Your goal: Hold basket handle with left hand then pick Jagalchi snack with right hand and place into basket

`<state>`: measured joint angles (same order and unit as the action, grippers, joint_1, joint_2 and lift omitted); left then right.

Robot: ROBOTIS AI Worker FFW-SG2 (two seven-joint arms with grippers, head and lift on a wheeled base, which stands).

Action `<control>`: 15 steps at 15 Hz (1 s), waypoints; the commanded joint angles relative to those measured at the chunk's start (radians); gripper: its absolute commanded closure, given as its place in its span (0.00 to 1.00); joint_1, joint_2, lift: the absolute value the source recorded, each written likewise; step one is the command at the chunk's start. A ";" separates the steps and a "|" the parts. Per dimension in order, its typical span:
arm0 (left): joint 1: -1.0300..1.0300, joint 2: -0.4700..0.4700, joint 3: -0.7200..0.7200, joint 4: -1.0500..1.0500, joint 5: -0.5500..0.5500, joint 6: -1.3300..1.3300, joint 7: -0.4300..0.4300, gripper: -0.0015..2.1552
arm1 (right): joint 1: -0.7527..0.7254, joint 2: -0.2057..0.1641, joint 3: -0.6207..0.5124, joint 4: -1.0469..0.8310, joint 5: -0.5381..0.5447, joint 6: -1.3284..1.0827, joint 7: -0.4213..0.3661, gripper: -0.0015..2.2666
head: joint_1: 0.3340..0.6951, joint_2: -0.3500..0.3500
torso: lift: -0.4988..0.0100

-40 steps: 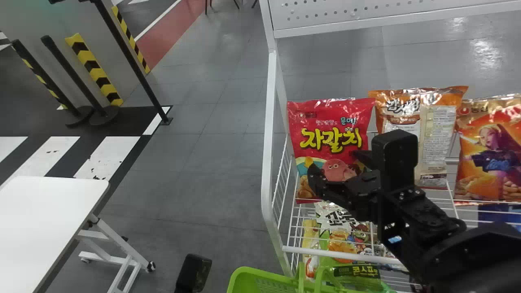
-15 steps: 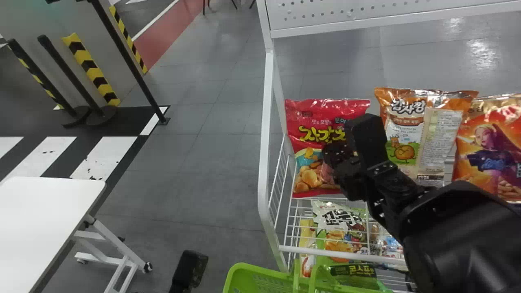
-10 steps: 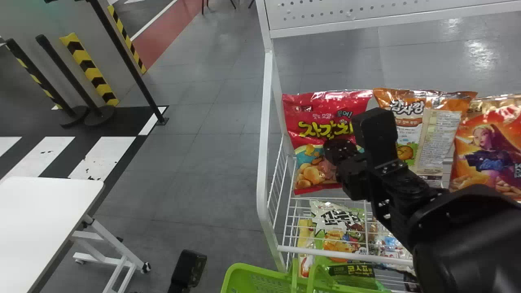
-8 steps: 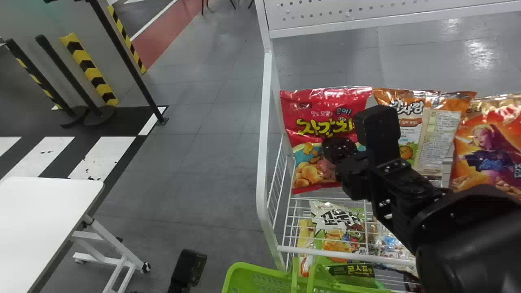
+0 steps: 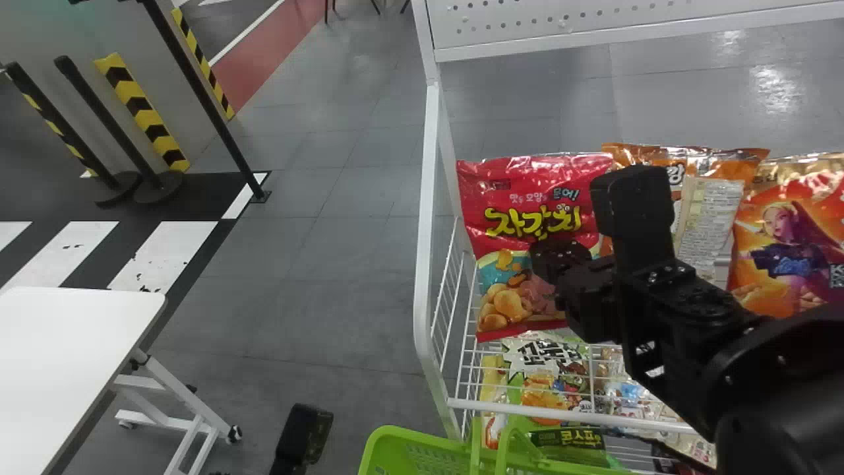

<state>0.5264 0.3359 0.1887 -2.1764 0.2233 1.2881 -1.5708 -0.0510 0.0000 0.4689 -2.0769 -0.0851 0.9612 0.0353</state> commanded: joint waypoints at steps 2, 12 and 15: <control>-0.002 0.000 0.000 0.001 0.004 0.006 -0.010 1.00 | 0.036 0.001 -0.012 -0.129 0.016 0.143 0.000 0.99 | 1.00 0.95 | 0.96; -0.025 0.003 -0.018 0.003 0.005 0.018 -0.010 1.00 | 0.243 -0.057 -0.161 -0.555 0.004 0.606 0.028 0.99 | 1.00 0.77 | 0.96; -0.029 0.003 -0.025 0.004 0.005 0.021 -0.010 1.00 | 0.286 -0.071 -0.170 -0.669 -0.002 0.611 0.029 0.99 | 1.00 0.72 | 0.96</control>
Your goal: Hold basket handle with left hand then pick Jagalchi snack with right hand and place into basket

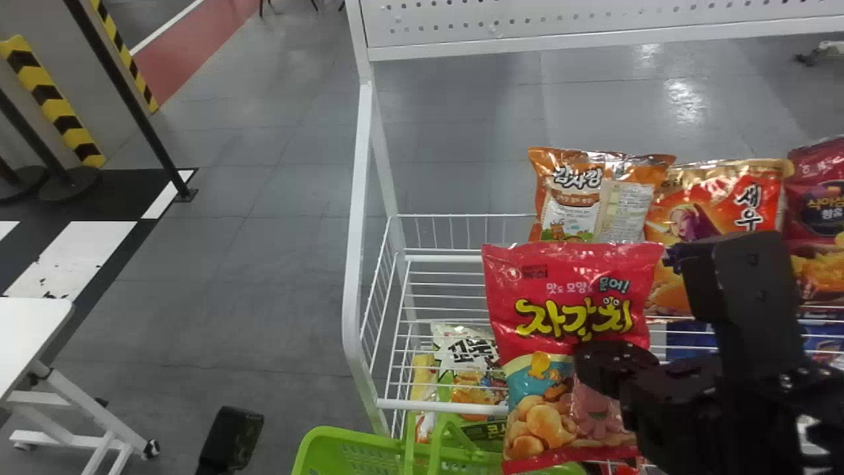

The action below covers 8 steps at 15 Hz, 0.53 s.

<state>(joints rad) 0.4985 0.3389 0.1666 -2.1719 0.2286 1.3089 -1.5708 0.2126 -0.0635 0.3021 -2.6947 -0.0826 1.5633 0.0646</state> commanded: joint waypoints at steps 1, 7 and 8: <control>-0.005 0.000 -0.004 0.001 0.000 0.000 -0.010 1.00 | 0.042 -0.007 0.000 -0.074 -0.008 0.009 0.000 0.99 | 1.00 0.71 | 0.96; -0.028 0.000 -0.004 0.001 0.000 0.022 -0.010 1.00 | 0.126 -0.007 0.014 -0.135 -0.034 0.009 0.000 0.99 | 1.00 0.74 | 0.96; -0.032 0.000 -0.002 0.003 0.002 0.022 -0.010 1.00 | 0.145 -0.009 0.012 -0.137 -0.036 0.009 0.011 0.99 | 1.00 0.75 | 0.96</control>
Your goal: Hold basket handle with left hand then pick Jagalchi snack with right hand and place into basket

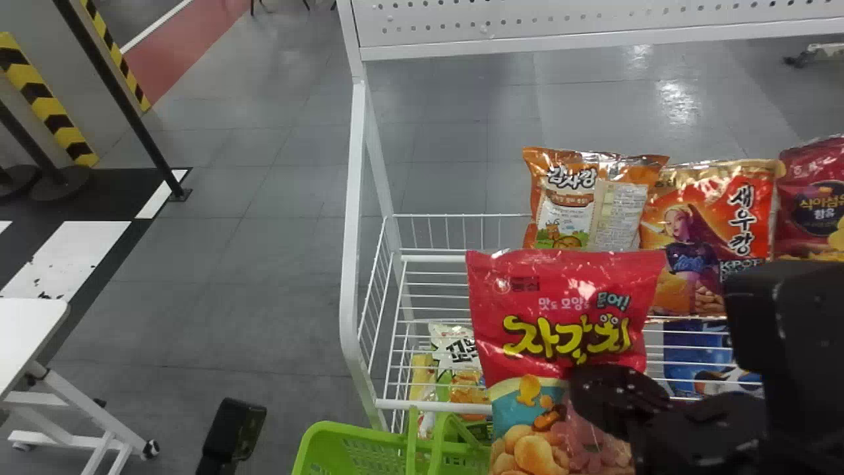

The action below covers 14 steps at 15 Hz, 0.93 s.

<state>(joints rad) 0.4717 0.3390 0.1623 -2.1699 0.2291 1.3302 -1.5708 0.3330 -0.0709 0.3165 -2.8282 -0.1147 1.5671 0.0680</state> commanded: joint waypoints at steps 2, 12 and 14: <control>-0.015 0.000 0.002 0.001 0.001 0.007 -0.010 1.00 | 0.061 -0.001 -0.028 -0.013 -0.046 0.005 0.010 0.99 | 1.00 0.76 | 0.96; -0.035 -0.005 0.000 0.005 0.006 0.028 -0.010 1.00 | 0.202 -0.003 -0.034 0.178 -0.111 0.005 0.101 0.99 | 1.00 0.89 | 0.96; -0.035 -0.005 0.000 0.004 0.006 0.034 -0.010 1.00 | 0.192 -0.003 -0.034 0.234 -0.123 0.005 0.102 0.99 | 1.00 0.95 | 0.96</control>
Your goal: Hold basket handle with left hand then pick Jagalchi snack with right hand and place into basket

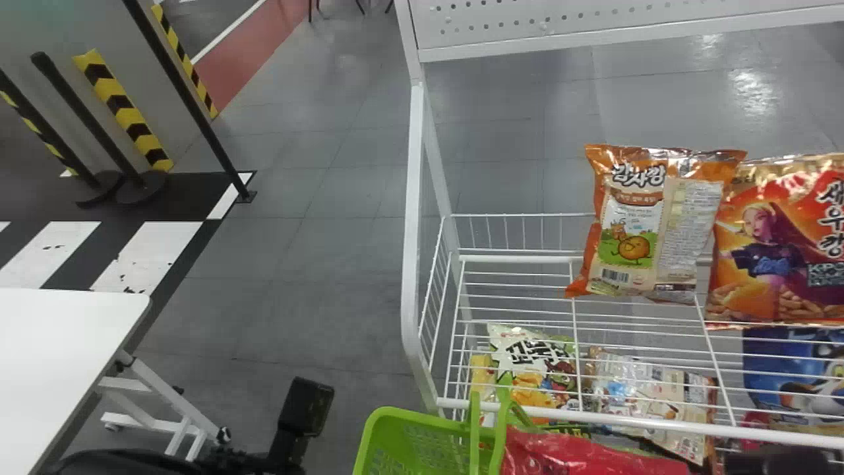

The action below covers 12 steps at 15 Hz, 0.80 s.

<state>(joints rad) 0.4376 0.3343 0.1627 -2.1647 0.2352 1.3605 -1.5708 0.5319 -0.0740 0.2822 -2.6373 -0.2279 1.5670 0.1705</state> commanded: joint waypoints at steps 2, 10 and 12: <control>0.000 0.002 -0.002 -0.001 0.000 0.004 -0.010 1.00 | -0.020 0.007 0.003 0.094 -0.011 0.005 0.015 0.98 | 1.00 0.98 | 0.96; 0.000 0.002 -0.005 -0.004 -0.002 0.007 -0.010 1.00 | -0.046 0.007 0.017 0.217 -0.005 -0.169 0.027 0.02 | 1.00 1.00 | 0.96; 0.000 0.002 -0.005 -0.006 -0.002 0.010 -0.010 1.00 | -0.052 0.008 0.023 0.252 0.001 -0.230 0.030 0.02 | 1.00 1.00 | 0.96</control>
<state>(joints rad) 0.4371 0.3359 0.1580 -2.1693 0.2331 1.3693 -1.5708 0.4853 -0.0674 0.3022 -2.4072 -0.2320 1.3666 0.2007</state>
